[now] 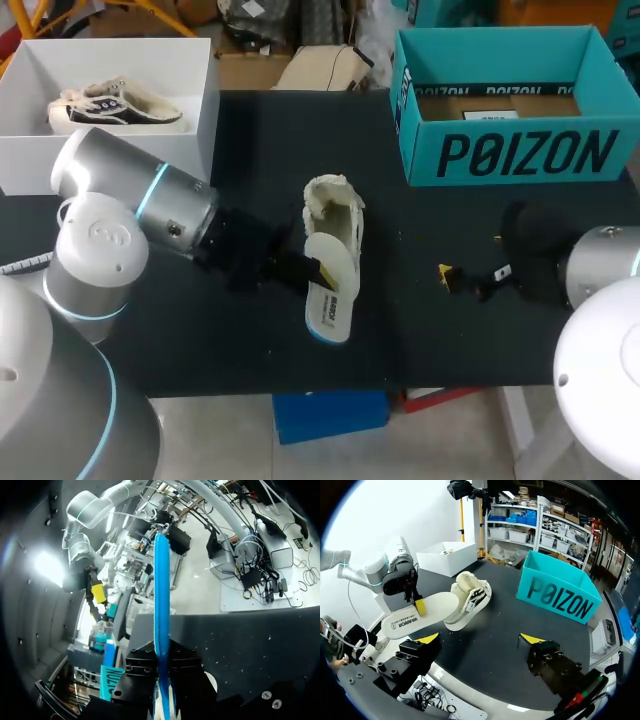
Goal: Take the shoe out of the shoebox, open the shoe tongue, remove and reinsert the insole, then place the shoe into the shoebox
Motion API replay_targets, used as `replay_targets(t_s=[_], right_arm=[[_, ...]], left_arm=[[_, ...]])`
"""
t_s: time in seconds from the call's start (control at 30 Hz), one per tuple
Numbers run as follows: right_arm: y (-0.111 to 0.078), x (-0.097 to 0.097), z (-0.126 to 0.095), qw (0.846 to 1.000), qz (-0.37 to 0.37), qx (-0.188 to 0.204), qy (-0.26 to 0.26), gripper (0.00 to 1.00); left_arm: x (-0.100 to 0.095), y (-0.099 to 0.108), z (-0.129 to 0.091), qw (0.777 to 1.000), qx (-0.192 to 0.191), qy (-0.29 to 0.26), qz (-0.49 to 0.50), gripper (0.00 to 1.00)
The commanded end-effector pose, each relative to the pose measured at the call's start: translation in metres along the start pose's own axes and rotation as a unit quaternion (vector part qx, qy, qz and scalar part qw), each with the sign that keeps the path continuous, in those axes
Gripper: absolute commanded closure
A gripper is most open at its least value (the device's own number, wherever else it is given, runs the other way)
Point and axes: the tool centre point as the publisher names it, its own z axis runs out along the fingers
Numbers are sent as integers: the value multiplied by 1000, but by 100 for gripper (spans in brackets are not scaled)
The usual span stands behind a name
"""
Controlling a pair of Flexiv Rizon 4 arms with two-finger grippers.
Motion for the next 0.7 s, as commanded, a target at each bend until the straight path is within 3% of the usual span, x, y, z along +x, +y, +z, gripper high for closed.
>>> replay_targets(t_s=[0.03,0.47,0.7], right_arm=[[-1,2,1,1000,0,-1,-2,0],[-1,2,1,1000,0,-1,-2,0],[-1,2,1,1000,0,-1,-2,0]], left_arm=[[0,-1,1,1000,-3,2,0,100],[3,9,2,996,49,76,-2,100],[9,21,5,994,47,102,-10,100]])
